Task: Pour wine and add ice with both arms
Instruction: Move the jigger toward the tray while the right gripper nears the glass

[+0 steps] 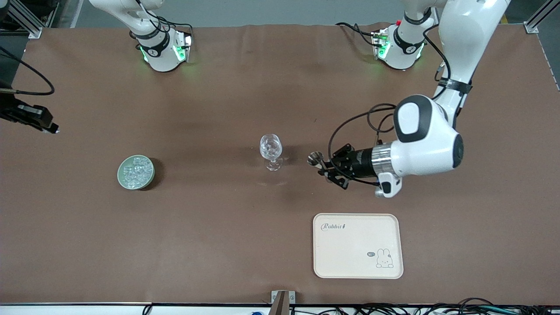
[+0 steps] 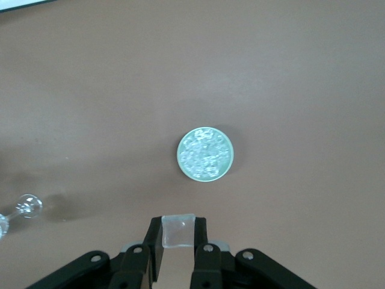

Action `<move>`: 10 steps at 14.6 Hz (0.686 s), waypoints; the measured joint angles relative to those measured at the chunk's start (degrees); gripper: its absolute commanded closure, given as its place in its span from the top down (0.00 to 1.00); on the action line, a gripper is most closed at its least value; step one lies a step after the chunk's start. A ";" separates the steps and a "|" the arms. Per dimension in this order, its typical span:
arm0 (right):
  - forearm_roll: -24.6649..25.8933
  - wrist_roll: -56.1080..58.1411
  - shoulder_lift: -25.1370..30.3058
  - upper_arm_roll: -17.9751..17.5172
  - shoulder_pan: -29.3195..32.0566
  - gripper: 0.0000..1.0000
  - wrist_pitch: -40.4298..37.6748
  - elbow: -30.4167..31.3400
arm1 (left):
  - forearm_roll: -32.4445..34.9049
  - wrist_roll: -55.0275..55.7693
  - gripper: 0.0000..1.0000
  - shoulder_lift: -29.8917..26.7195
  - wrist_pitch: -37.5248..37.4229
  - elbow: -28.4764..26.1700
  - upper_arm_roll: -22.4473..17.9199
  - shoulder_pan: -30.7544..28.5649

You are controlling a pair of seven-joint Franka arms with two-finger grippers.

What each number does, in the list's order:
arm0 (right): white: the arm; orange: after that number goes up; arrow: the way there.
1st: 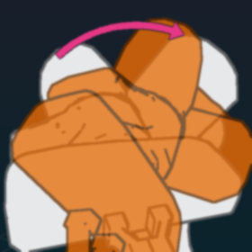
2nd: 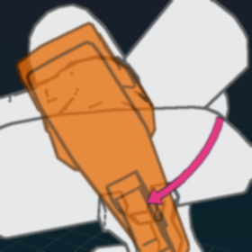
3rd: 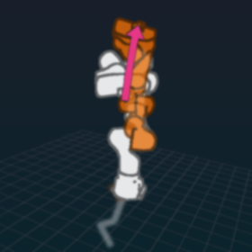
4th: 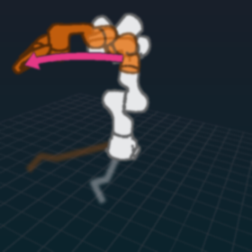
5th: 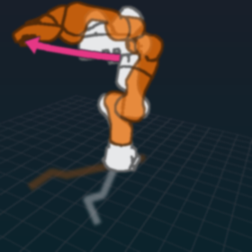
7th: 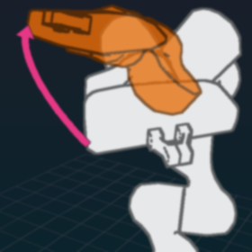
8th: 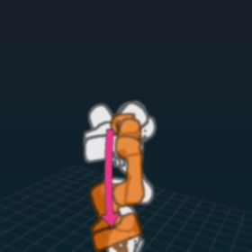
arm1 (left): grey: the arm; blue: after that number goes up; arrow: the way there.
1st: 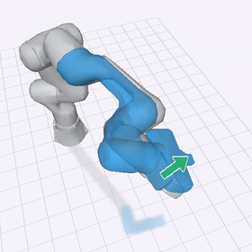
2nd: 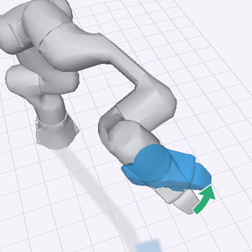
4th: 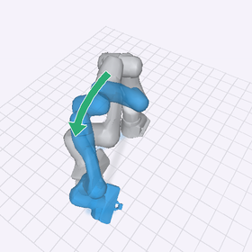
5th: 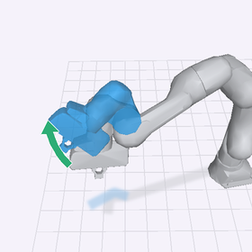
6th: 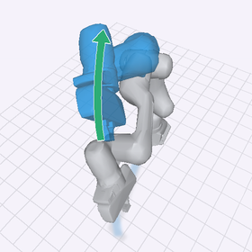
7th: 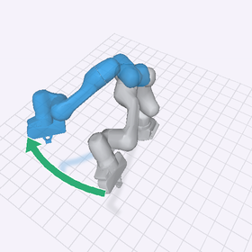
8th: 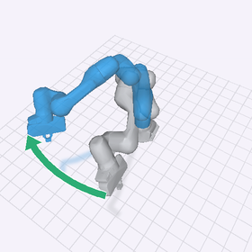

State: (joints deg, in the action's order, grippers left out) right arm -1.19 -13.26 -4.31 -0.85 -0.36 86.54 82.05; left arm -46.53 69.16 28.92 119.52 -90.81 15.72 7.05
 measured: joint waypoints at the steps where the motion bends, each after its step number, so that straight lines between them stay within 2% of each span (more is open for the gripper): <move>1: -0.01 -2.82 -0.03 -1.66 -0.28 0.00 0.10 0.04 | -0.86 0.00 0.01 1.42 -1.82 2.06 -0.10 -1.15; 6: -0.07 -17.21 -2.06 -5.50 -4.87 0.00 2.05 0.17 | -3.81 -0.19 0.01 6.17 -5.43 6.98 -0.15 -6.58; 10: -0.07 -30.33 -6.03 -12.46 -6.61 0.00 6.47 0.22 | -5.30 -0.20 0.01 9.43 -5.55 9.46 -0.17 -7.73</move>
State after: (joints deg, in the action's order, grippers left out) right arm -1.26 -43.58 -10.34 -13.31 -6.97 93.01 82.27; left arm -51.83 68.95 38.35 113.96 -81.35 15.54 -0.68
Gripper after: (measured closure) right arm 0.758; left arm 0.784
